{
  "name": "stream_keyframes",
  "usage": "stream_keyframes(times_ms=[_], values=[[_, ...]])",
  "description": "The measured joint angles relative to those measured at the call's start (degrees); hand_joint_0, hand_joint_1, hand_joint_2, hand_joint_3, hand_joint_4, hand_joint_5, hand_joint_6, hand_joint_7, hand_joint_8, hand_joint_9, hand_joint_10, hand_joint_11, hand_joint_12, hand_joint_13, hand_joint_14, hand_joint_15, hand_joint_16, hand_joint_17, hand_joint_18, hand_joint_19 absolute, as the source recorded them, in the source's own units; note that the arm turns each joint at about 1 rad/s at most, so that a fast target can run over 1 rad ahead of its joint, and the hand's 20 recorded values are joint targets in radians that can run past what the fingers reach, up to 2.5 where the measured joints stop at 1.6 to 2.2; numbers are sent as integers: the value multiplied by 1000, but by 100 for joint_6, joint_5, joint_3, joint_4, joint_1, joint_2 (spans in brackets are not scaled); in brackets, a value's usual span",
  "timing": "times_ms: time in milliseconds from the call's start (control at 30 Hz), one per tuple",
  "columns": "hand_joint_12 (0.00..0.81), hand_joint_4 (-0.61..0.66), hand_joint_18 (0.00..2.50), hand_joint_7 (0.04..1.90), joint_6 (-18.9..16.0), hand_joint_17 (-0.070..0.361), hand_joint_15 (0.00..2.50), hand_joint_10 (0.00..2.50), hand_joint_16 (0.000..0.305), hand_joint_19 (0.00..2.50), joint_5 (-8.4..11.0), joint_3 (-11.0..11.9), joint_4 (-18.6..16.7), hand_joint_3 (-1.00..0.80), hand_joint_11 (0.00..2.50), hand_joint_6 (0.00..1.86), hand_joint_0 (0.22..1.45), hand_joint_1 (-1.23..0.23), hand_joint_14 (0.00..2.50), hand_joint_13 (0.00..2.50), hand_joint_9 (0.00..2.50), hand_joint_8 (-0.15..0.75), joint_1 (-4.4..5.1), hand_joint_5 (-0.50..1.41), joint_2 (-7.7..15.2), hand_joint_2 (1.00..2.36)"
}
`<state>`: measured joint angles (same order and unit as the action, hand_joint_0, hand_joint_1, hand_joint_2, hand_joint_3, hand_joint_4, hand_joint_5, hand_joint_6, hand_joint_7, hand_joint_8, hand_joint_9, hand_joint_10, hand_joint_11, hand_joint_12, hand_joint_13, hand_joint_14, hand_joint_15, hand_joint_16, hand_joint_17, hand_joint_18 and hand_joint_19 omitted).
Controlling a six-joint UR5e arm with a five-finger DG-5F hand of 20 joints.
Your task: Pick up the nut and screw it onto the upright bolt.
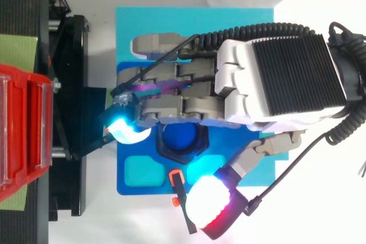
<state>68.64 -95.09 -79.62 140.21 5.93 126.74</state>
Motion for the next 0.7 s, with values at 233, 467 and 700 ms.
stream_keyframes(times_ms=[233,467,700], values=[[271,236,212,1372,5,56,0,0,25,0,-21,0,-15,-500,0,503,513,-248,0,531,735,288,-67,-94,0,1000],[254,240,262,1500,4,51,0,0,23,0,-36,-1,-26,-500,0,502,516,-253,0,576,791,296,-157,-55,0,1000],[227,196,369,1508,8,42,0,0,19,0,-133,-1,-29,-500,0,525,522,-274,0,686,929,275,-274,11,0,1000]])
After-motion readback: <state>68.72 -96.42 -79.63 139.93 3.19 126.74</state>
